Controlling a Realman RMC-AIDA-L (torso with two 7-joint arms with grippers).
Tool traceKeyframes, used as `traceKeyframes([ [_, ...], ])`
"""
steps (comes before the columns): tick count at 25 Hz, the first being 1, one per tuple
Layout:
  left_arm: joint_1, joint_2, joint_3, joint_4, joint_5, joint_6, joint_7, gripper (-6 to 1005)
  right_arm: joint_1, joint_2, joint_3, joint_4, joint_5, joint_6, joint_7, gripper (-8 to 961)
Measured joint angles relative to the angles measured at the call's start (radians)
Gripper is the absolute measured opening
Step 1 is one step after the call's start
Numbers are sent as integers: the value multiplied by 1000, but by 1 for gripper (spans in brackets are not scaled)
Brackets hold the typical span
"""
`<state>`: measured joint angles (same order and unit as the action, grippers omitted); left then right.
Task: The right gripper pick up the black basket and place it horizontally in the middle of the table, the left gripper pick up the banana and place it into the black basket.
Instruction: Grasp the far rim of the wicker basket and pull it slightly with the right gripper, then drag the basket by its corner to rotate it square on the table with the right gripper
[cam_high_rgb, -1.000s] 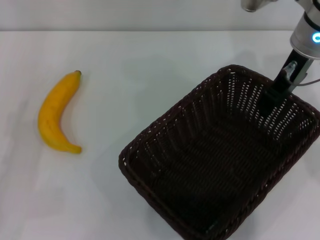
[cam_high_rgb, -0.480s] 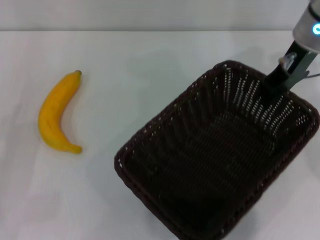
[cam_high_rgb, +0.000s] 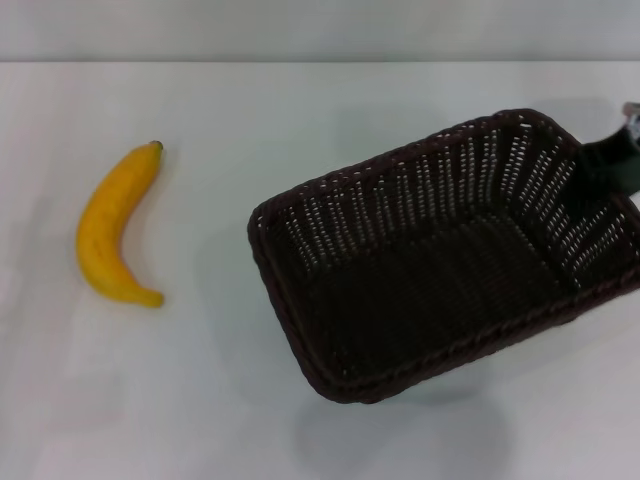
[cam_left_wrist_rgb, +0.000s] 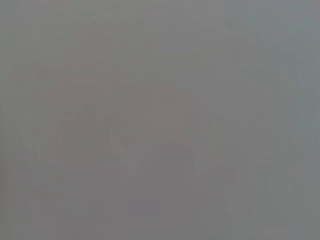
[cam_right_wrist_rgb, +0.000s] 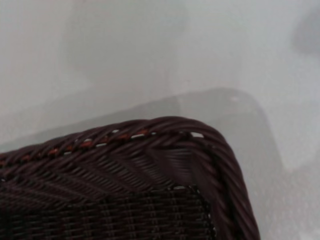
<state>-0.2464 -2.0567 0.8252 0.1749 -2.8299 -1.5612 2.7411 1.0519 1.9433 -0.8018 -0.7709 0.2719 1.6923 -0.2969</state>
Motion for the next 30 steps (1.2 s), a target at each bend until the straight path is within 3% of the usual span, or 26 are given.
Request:
traceKeyframes([
  [8, -38, 16, 2, 0, 7, 41, -1, 863, -180, 64, 60, -240, 72, 61, 81, 139],
  [12, -57, 23, 3, 0, 8, 53, -2, 863, -251, 81, 46, -317, 139, 35, 132, 138],
  [19, -84, 34, 0, 1, 7, 75, -2, 863, -273, 83, 19, -316, 156, 22, 187, 137],
  [22, -92, 39, 0, 1, 7, 87, -2, 863, -269, 83, -44, -320, 159, 16, 228, 136],
  [25, -99, 42, 0, 1, 7, 102, -2, 863, -266, 76, -125, -321, 187, -4, 264, 135],
  [30, -107, 44, 0, 2, 6, 124, -1, 863, -253, 65, -143, -322, 205, -17, 262, 132],
])
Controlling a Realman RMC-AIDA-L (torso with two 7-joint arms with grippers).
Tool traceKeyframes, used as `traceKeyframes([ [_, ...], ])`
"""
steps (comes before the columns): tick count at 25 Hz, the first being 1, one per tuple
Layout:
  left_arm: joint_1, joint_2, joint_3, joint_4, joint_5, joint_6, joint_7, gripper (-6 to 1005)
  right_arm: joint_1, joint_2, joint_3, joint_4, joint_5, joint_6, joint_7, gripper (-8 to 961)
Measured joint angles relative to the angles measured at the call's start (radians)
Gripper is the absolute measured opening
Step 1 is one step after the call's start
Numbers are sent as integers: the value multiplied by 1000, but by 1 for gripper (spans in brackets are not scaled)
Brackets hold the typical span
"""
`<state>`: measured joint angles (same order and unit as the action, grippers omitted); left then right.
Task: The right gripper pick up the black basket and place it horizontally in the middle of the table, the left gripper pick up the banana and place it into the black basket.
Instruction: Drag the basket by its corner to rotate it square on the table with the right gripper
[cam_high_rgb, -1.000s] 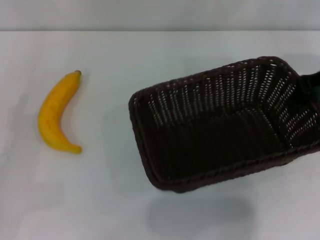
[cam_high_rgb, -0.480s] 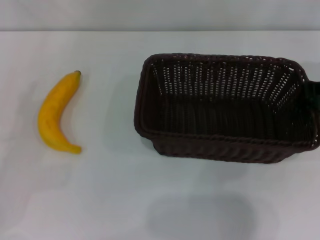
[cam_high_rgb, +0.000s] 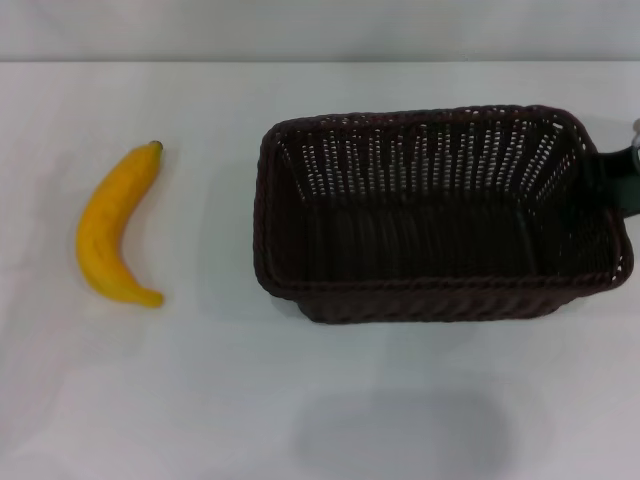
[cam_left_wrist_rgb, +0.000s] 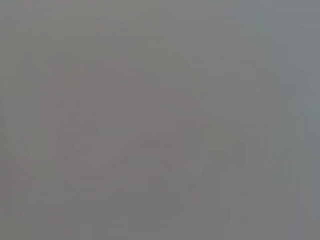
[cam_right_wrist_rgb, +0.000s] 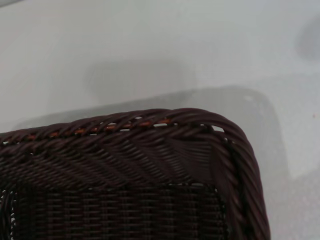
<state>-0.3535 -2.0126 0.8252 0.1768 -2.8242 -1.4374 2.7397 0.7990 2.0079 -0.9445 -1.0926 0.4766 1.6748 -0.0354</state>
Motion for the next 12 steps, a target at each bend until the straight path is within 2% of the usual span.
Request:
traceKeyframes([
  [2, -2, 0, 0, 6, -2, 6, 0, 863, 6, -4, 0, 2, 0, 1, -4, 130],
  [7, -1, 0, 0, 12, -4, 10, 1, 862, 53, -35, -29, 34, -1, 23, -45, 150],
  [12, 4, -5, -4, 13, -5, 9, 4, 862, 63, -62, -30, 42, 27, 23, -51, 176],
])
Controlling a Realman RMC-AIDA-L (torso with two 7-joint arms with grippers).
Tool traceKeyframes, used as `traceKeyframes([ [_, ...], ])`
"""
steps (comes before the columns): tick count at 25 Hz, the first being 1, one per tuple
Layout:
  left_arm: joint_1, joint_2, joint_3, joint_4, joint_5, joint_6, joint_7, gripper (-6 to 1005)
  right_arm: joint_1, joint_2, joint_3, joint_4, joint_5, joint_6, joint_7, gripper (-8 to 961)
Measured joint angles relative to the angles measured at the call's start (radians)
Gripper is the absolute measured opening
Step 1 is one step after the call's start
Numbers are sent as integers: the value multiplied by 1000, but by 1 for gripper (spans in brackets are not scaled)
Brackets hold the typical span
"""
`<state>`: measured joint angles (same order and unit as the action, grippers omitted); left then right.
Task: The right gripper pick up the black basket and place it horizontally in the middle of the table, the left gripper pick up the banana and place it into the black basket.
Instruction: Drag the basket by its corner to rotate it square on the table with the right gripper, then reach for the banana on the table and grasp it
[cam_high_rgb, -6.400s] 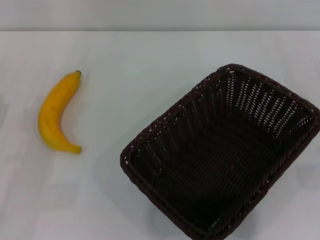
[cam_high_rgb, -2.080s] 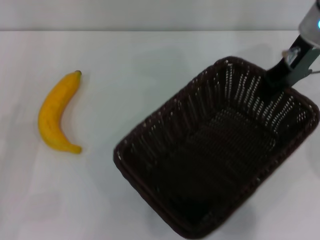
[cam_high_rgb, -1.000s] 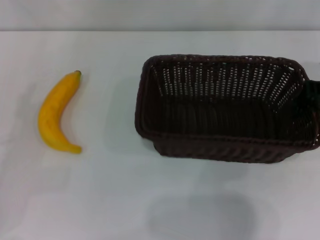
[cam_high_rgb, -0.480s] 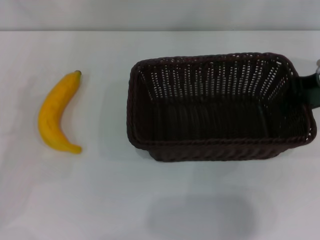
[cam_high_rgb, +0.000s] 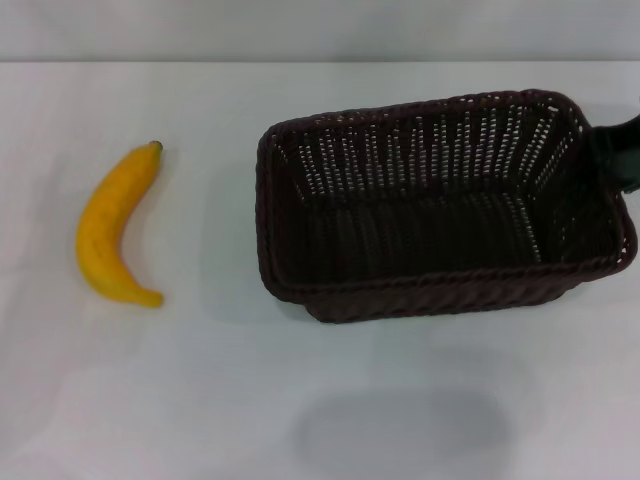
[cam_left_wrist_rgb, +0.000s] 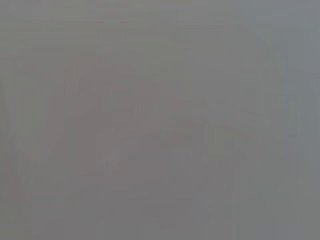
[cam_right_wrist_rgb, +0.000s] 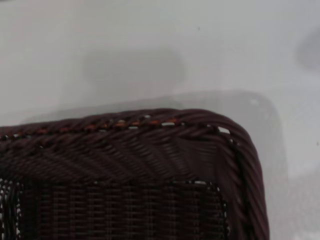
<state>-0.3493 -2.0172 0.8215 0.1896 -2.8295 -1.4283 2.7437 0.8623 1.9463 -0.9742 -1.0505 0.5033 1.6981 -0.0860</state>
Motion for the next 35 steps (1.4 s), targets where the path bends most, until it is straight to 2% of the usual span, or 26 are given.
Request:
traceKeyframes([
  [3, 6, -5, -7, 7, -1, -1, 2, 862, 0, -17, 0, 0, 40, 1, 0, 192],
  [6, 10, -12, -19, 12, -6, 0, 3, 862, -1, -24, -6, -3, 66, 4, 0, 208],
  [9, 14, -18, -48, 15, -8, -3, 4, 862, -6, -38, -15, -27, 92, 7, 0, 318],
  [12, 17, -20, -59, 21, -10, 11, 4, 862, -39, -69, -19, -57, 145, 6, -5, 428],
  [15, 11, -22, -59, 22, -10, 26, 5, 862, -89, -97, -16, -107, 207, -3, -20, 669],
  [18, 8, -22, -59, 24, -10, 28, 3, 862, -144, -125, -5, -189, 271, -16, -45, 698],
  [20, 5, -23, -59, 26, -11, 28, 0, 862, -175, -133, 19, -242, 307, -21, -73, 717],
  [23, -2, -21, -55, 27, -4, 35, -2, 861, -224, -107, 135, -306, 344, -33, -205, 716],
  [26, -12, -16, -45, 44, 50, 74, -31, 861, -257, -47, 304, -310, 359, -63, -420, 716],
  [27, -10, -15, -44, 62, 81, 94, -60, 861, -267, -21, 378, -297, 368, -81, -522, 716],
  [29, 4, -14, -44, 121, 155, 149, -163, 861, -282, 14, 468, -263, 399, -114, -675, 715],
  [31, 29, -11, -44, 219, 262, 214, -353, 861, -315, 43, 528, -213, 475, -173, -841, 715],
  [33, 52, -10, -44, 327, 388, 269, -538, 861, -355, 58, 548, -155, 573, -231, -993, 714],
  [35, 66, -10, -44, 424, 505, 319, -694, 861, -399, 59, 554, -55, 703, -290, -1155, 714],
])
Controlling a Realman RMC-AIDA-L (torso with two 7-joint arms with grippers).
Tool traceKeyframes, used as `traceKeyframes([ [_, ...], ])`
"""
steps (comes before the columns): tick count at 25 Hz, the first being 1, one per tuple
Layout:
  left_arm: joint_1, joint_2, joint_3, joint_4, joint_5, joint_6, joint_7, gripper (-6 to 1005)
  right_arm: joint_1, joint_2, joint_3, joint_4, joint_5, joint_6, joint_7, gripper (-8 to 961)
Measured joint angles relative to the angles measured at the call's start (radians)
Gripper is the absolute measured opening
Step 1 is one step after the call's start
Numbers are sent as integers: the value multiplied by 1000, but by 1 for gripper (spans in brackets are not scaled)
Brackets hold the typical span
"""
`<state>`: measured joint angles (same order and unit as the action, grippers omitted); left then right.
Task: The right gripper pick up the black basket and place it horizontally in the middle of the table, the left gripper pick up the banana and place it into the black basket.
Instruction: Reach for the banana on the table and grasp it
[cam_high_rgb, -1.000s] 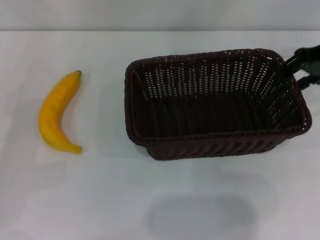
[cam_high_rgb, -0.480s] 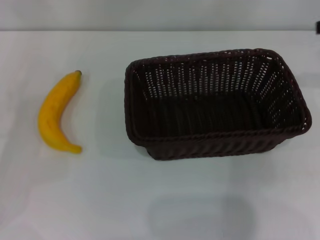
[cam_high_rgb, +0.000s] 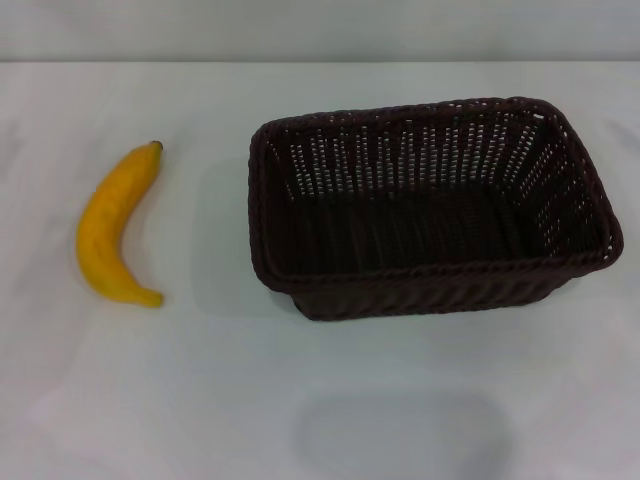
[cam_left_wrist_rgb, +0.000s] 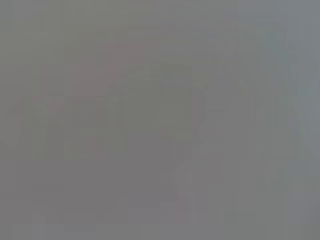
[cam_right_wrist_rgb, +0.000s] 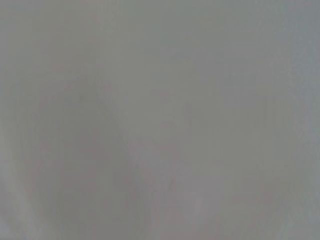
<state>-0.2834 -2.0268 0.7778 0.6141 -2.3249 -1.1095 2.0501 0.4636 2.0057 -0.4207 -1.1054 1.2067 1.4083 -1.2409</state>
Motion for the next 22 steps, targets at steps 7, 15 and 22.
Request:
traceKeyframes([
  [7, -19, 46, -4, 376, 651, 88, -861, 851, -89, -14, 4, 413, 387, -163, -589, 712],
  [15, -179, 157, -9, 507, 1224, -157, -1521, 759, -99, 0, 6, 619, 571, -219, -995, 712],
  [22, -358, 231, -12, 508, 1615, -429, -1730, 697, -93, -2, 7, 629, 599, -258, -1053, 711],
])
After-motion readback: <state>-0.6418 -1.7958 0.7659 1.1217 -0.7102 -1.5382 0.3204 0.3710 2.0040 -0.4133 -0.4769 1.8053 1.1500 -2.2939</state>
